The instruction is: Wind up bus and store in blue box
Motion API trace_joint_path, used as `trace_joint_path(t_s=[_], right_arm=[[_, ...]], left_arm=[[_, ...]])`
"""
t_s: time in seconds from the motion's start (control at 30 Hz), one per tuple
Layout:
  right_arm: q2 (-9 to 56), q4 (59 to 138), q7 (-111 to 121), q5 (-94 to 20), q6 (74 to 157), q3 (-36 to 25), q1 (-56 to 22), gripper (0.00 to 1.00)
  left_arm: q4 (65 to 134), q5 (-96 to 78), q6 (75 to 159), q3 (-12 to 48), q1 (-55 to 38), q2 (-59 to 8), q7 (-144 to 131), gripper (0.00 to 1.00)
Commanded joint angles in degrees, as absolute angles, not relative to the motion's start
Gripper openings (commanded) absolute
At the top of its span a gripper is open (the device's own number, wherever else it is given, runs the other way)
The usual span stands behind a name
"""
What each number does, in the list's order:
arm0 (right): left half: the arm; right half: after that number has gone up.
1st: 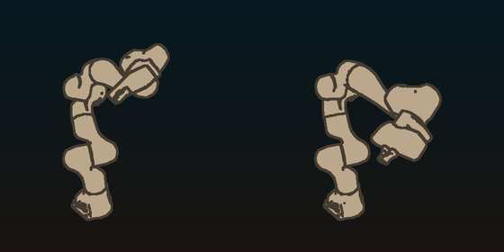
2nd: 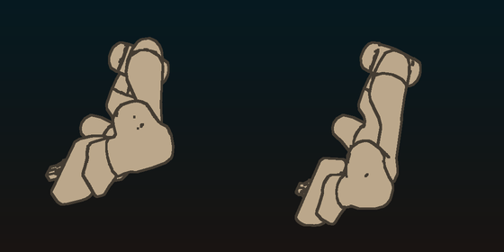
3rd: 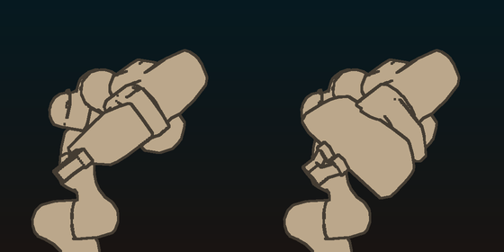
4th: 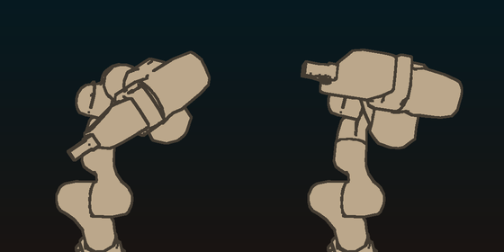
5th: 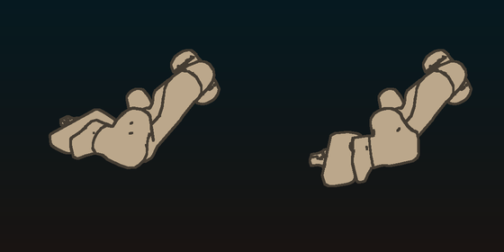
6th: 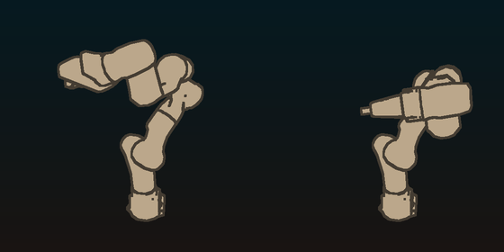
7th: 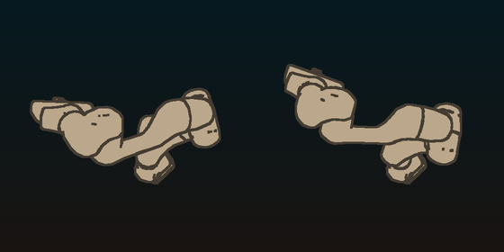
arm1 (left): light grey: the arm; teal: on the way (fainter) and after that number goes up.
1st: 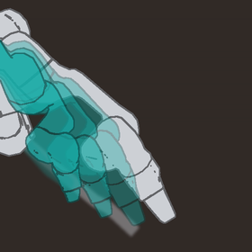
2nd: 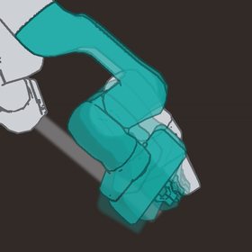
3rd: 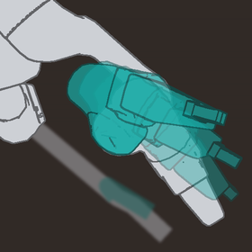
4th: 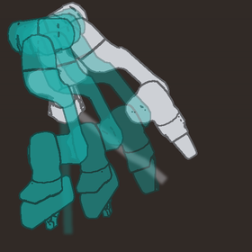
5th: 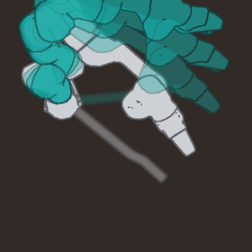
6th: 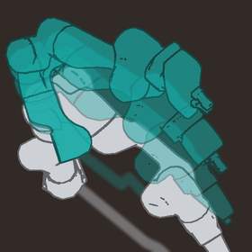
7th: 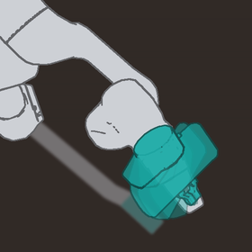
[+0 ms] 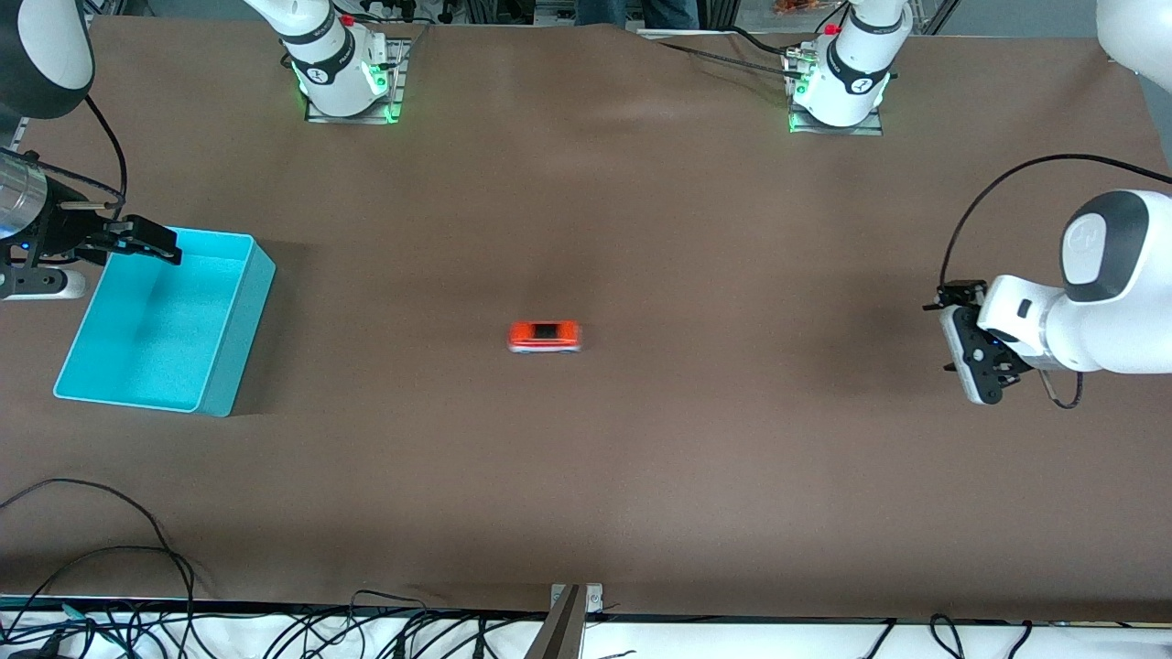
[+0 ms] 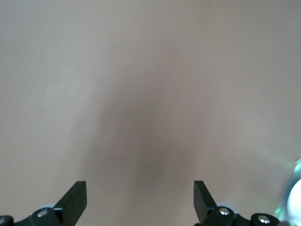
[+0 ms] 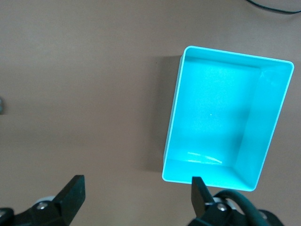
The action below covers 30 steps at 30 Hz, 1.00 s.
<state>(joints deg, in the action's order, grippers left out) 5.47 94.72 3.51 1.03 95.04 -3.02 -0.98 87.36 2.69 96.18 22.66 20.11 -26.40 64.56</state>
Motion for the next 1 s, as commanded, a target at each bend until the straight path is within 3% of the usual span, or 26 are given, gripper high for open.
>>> trace_joint_path(t_s=[0.0,0.57,0.83,0.97], right_arm=[[6.1,93.2,4.1,2.0,94.0,-2.7,-0.6,1.0],[6.5,93.2,4.1,2.0,94.0,-2.9,-0.5,1.0],[6.4,93.2,4.0,1.9,94.0,-2.9,-0.5,1.0],[6.4,93.2,4.1,1.9,94.0,-2.9,-0.5,1.0]], left_arm=[[87.3,3.2,93.0,27.4,20.3,-23.6,54.7,1.0],[84.0,3.2,84.7,36.0,20.3,-18.9,38.6,1.0],[84.2,3.8,83.9,36.1,20.3,-13.1,35.7,1.0],[84.9,3.5,84.3,33.2,17.9,-10.6,35.7,1.0]])
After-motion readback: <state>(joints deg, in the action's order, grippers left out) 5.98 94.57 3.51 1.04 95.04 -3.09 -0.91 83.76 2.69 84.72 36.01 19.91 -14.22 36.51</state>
